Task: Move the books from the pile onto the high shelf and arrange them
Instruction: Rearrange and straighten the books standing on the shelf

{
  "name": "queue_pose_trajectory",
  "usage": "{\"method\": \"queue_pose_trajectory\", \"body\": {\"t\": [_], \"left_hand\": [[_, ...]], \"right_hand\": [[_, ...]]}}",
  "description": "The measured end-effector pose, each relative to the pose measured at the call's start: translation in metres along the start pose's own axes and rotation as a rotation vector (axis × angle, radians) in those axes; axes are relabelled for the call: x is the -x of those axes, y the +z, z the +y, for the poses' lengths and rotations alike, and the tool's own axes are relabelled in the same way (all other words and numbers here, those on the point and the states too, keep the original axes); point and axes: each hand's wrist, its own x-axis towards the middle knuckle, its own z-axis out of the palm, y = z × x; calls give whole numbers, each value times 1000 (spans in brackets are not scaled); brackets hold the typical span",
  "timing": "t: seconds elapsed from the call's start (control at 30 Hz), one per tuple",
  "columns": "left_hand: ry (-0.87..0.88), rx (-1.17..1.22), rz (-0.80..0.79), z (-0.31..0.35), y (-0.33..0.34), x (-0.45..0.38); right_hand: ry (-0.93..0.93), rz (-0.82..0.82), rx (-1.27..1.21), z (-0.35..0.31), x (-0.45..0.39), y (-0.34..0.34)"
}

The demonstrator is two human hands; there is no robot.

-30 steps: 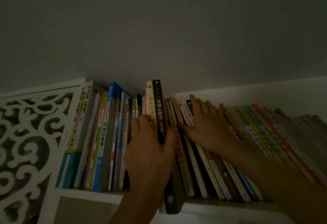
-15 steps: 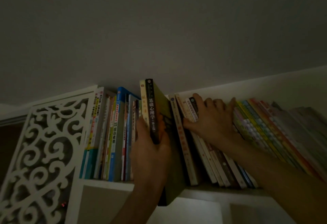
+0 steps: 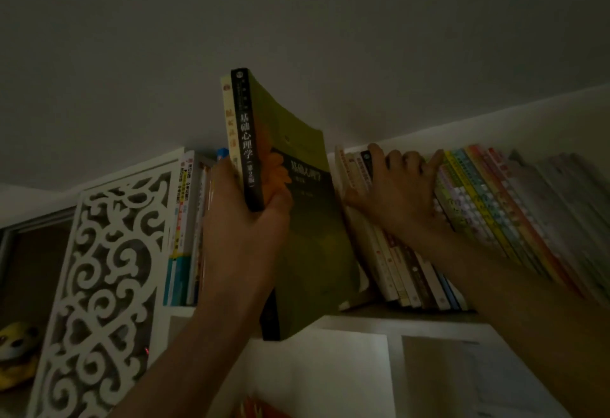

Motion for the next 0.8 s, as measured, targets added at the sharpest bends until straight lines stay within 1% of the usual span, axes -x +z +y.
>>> {"method": "queue_pose_trajectory", "body": {"t": [0.1, 0.23, 0.33, 0.4, 0.53, 0.8], "left_hand": [[-2, -2, -1, 0, 9, -6], [-8, -24, 45, -3, 2, -6], [7, -37, 59, 1, -6, -7], [-3, -2, 73, 4, -8, -8], [-4, 17, 79, 5, 0, -7], [-143, 191, 51, 9, 27, -18]], "right_hand": [[-7, 25, -20, 3, 0, 1], [-53, 75, -26, 8, 0, 8], [-47, 70, -31, 4, 0, 9], [-43, 72, -36, 3, -1, 9], [-38, 70, 3, 4, -1, 6], [-31, 197, 36, 17, -7, 13]]}}
